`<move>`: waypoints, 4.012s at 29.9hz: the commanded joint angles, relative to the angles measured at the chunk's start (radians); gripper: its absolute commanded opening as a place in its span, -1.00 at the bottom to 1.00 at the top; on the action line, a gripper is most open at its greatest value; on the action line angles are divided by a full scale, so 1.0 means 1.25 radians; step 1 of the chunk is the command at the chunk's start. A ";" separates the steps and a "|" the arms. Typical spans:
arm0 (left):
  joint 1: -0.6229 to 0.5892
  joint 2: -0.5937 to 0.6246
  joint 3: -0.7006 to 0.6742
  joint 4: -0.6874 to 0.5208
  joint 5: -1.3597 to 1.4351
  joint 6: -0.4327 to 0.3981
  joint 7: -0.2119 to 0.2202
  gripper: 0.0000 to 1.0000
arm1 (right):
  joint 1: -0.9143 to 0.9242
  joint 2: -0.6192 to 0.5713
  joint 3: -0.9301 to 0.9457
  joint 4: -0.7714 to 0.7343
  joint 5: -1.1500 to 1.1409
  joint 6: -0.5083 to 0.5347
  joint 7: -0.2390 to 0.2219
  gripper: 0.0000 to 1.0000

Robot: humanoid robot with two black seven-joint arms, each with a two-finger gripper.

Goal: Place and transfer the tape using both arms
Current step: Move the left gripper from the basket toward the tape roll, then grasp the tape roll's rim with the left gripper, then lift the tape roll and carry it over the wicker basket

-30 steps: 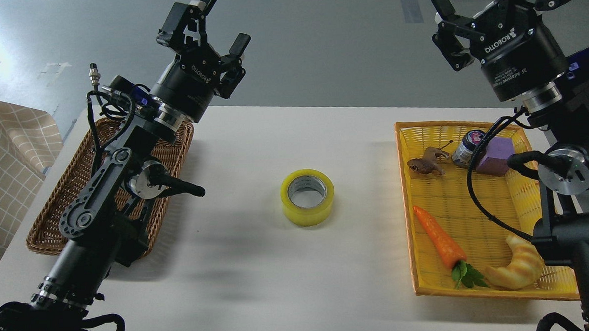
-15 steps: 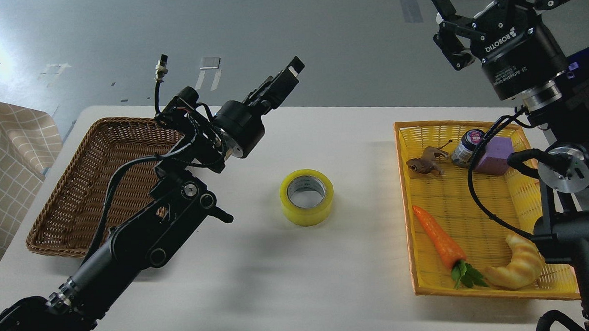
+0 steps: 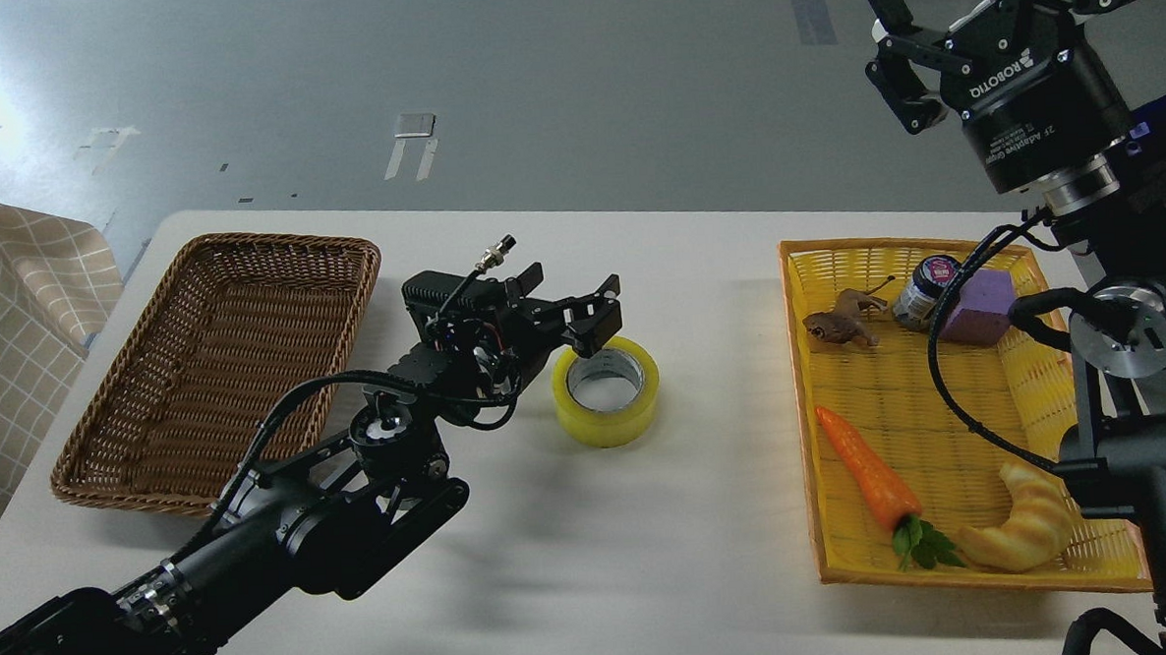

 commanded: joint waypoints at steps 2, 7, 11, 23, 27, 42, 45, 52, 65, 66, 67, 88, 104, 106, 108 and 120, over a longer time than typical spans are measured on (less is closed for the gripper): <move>-0.006 0.002 0.056 0.041 0.000 0.000 0.013 0.95 | 0.000 0.001 0.000 0.001 0.001 0.000 0.000 1.00; -0.001 0.002 0.067 0.051 0.000 0.000 0.011 0.95 | 0.000 0.000 0.002 -0.002 0.001 0.000 0.000 1.00; -0.004 0.012 0.101 0.049 0.000 0.000 0.011 0.95 | -0.002 0.000 0.004 -0.008 0.001 0.000 0.001 1.00; 0.002 0.024 0.105 0.039 0.000 0.000 0.011 0.93 | -0.007 0.000 0.004 -0.019 0.001 0.000 0.000 1.00; -0.002 0.017 0.105 0.030 0.000 -0.004 0.011 0.93 | -0.007 0.000 0.004 -0.034 0.000 0.000 0.000 1.00; 0.008 0.027 0.133 0.037 0.000 -0.009 0.011 0.93 | -0.011 0.000 0.004 -0.039 0.000 0.000 0.000 1.00; 0.008 0.026 0.133 0.041 0.000 -0.009 0.011 0.82 | -0.010 0.000 0.004 -0.039 0.000 0.000 0.000 1.00; 0.007 0.026 0.133 0.041 0.000 -0.049 0.014 0.10 | -0.014 -0.003 0.002 -0.040 0.000 0.000 0.000 1.00; -0.008 0.021 0.131 0.041 -0.075 -0.119 0.037 -0.84 | -0.034 -0.003 0.002 -0.042 0.000 0.000 0.000 1.00; -0.012 0.023 0.131 0.041 -0.075 -0.119 0.037 -0.85 | -0.035 -0.003 0.002 -0.042 0.000 0.000 0.000 1.00; -0.014 0.023 0.131 0.041 -0.075 -0.119 0.037 -0.86 | -0.035 -0.003 0.002 -0.042 0.000 0.000 0.000 1.00; -0.230 0.202 0.128 -0.009 -0.128 -0.189 0.042 -0.88 | -0.043 0.000 0.002 -0.042 0.000 0.000 0.000 1.00; -0.163 0.627 0.126 -0.142 -0.237 -0.167 0.027 -0.88 | -0.050 -0.003 0.001 -0.042 0.000 0.000 -0.001 1.00; -0.131 0.692 0.131 -0.159 -0.257 -0.151 0.012 -0.88 | -0.051 -0.003 0.001 -0.042 0.000 0.000 -0.001 1.00; -0.103 0.720 0.129 -0.159 -0.259 -0.135 -0.008 -0.88 | -0.052 -0.003 -0.001 -0.042 0.000 0.000 -0.003 1.00; 0.059 0.730 0.132 -0.141 -0.296 -0.052 -0.044 -0.87 | -0.061 -0.003 -0.006 -0.040 0.000 0.000 -0.005 1.00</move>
